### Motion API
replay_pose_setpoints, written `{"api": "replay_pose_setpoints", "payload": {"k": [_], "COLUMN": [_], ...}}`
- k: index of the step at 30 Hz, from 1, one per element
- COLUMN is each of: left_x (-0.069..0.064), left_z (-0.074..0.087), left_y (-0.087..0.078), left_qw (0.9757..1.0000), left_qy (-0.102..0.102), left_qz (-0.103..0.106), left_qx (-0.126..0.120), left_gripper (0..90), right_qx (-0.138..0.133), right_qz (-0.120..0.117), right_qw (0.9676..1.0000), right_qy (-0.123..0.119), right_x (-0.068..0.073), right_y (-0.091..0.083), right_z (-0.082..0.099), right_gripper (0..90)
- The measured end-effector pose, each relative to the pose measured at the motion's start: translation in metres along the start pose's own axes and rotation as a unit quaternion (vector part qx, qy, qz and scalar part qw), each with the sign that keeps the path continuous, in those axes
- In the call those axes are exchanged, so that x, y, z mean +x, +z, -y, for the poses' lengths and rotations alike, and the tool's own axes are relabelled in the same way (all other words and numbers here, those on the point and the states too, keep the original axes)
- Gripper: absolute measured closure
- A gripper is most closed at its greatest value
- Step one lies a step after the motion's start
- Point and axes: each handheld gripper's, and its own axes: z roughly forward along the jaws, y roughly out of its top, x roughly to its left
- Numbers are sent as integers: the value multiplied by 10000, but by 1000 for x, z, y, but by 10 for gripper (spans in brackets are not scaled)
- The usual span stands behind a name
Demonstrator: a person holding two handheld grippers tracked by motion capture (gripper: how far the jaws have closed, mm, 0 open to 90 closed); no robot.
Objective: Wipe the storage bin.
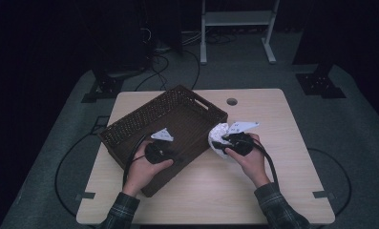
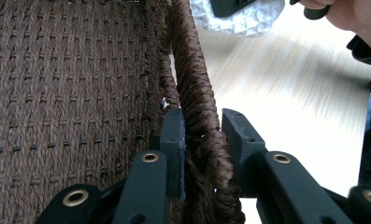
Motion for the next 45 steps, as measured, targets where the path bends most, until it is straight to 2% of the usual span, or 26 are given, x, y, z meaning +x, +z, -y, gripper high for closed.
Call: {"api": "replay_pose_setpoints", "payload": {"k": [4,14,26,32,39,45], "left_x": [0,0,0,0,0,0], "left_z": [0,0,0,0,0,0], "left_y": [0,0,0,0,0,0], "left_qw": [10000,10000,10000,10000,10000,10000], "left_qy": [-1,0,-3,-1,4,-5], "left_qz": [0,-7,-6,-1,-4,1], "left_qx": [0,7,7,11,17,4], "left_gripper": [704,704,705,704,704,704], "right_qx": [-42,63,348,570,771,721], "right_qz": [-17,-55,-82,-89,-101,-76], "right_qw": [9999,9999,9994,9983,9969,9973], "right_qy": [-94,-59,6,116,137,95], "right_x": [2,1,-3,-7,-10,-9], "right_y": [0,8,23,35,46,43], "right_z": [-2,2,13,23,32,31], "right_gripper": [717,717,717,717,717,717]}}
